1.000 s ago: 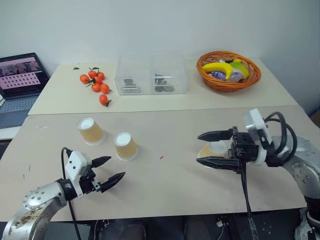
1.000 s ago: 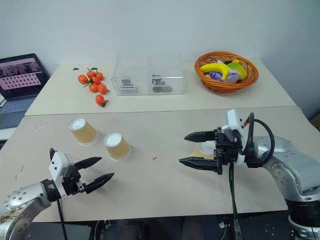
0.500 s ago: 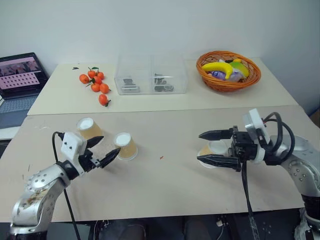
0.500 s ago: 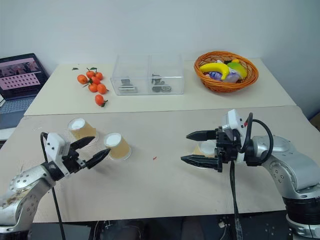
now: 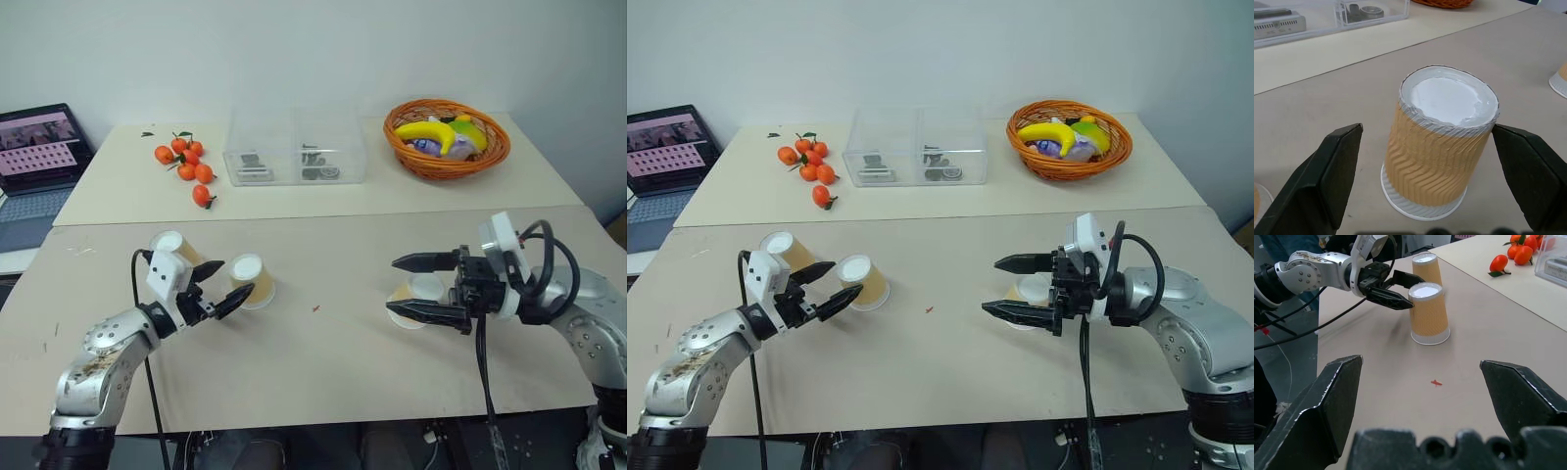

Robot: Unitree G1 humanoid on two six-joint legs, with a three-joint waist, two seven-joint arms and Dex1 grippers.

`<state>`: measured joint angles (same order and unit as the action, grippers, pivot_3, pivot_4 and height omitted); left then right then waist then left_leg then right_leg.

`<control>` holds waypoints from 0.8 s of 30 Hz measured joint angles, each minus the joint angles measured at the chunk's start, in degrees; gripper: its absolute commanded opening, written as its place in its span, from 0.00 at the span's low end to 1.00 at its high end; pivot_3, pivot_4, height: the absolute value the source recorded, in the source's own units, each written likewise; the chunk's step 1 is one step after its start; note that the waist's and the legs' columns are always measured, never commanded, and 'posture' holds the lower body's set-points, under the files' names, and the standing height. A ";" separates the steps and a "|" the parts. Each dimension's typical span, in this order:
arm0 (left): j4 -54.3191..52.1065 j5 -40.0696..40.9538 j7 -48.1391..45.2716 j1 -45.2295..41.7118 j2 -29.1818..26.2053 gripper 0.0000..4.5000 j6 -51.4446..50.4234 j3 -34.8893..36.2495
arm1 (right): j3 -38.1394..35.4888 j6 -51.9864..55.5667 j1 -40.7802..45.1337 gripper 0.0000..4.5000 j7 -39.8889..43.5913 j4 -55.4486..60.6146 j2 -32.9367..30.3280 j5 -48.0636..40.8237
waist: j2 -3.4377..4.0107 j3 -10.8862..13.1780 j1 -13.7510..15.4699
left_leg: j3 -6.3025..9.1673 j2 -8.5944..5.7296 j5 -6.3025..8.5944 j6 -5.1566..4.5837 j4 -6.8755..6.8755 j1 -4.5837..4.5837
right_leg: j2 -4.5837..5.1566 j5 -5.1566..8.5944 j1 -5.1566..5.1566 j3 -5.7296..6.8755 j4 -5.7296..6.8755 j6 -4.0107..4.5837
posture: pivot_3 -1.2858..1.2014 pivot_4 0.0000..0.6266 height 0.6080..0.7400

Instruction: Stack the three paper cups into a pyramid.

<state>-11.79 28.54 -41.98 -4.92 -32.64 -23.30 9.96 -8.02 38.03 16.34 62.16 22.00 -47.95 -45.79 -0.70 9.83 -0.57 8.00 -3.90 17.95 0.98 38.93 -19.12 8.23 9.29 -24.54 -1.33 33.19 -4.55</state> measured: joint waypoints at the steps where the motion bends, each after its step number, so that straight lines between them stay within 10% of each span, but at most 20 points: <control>1: 1.03 -0.38 -0.02 -0.85 0.42 1.00 0.39 -0.26 | -0.02 0.00 -0.10 1.00 -0.18 0.02 0.01 -0.02 | 0.00 0.00 0.02 | 0.00 0.00 0.00 0.00 0.01 -0.01 | 0.00 0.00 0.00 0.00 0.00 0.00 | 0.52 0.24 0.99; 7: 5.61 -2.55 -0.06 -5.36 2.21 1.00 2.21 -2.65 | -0.15 0.00 -0.60 1.00 -1.19 0.69 0.16 -0.31 | -0.01 0.00 0.03 | 0.00 -0.01 0.00 0.01 0.02 -0.04 | 0.00 -0.03 -0.01 0.00 -0.02 -0.02 | 0.52 0.24 0.99; 14: 8.25 -3.72 -0.62 -10.28 4.82 0.57 3.55 -4.35 | -0.32 0.00 -1.15 1.00 -2.34 1.16 0.23 -0.40 | -0.02 -0.01 -0.04 | 0.00 -0.01 -0.01 0.01 0.03 -0.03 | 0.00 -0.06 -0.01 0.00 -0.02 -0.02 | 0.52 0.24 0.99; 24: 3.17 -3.83 -3.15 -11.34 4.54 0.55 1.05 -8.90 | -0.31 -0.02 -1.53 1.00 -3.17 1.31 0.72 -0.39 | -0.02 0.00 -0.05 | 0.00 -0.02 -0.01 0.02 0.06 -0.05 | 0.01 -0.08 -0.01 -0.01 -0.02 -0.04 | 0.52 0.24 0.99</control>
<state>-8.62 24.72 -45.13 -16.26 -28.10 -22.25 1.06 -8.32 38.00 14.81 58.98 23.32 -47.22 -46.18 -0.72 9.83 -0.62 8.00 -3.93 17.95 1.00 38.99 -19.17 8.24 9.21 -24.55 -1.34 33.18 -4.59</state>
